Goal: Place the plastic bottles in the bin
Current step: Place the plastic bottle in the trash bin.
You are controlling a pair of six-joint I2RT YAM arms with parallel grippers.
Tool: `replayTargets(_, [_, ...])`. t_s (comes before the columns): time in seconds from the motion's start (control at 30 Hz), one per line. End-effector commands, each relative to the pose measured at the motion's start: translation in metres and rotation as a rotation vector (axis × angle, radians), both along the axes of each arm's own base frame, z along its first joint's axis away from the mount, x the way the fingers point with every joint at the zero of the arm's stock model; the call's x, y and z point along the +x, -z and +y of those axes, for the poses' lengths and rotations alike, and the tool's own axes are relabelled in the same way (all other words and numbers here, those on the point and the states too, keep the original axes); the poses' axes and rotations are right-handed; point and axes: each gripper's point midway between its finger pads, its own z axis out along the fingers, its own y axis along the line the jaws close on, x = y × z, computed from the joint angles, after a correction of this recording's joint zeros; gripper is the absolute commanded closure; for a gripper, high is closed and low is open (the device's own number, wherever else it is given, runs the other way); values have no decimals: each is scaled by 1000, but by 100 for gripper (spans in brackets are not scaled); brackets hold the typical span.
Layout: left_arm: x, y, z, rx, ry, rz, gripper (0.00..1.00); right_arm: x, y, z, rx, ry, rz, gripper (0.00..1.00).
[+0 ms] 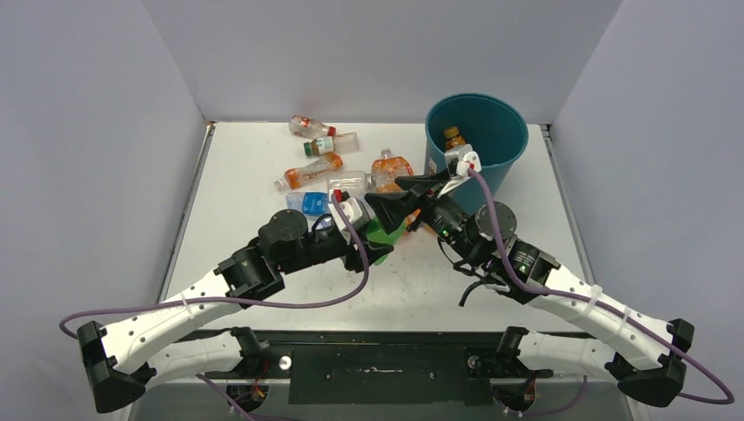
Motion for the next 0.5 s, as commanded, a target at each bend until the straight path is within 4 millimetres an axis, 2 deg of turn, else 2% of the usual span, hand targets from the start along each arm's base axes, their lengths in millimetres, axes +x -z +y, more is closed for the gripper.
replayTargets(0.0, [0,-31,2,-80,-10,-16,100,1,-37,-7,88,46,-59,20])
replayTargets(0.17, [4,-30,3,-84,-34,-23,100,0,-29,-14,71,68,-39,22])
replayTargets(0.37, [7,-32,6,-100,-52,-33,100,2,-11,-26,35,112,0,33])
replayTargets(0.47, [8,-36,7,-121,-57,-49,100,2,-7,-26,27,113,9,34])
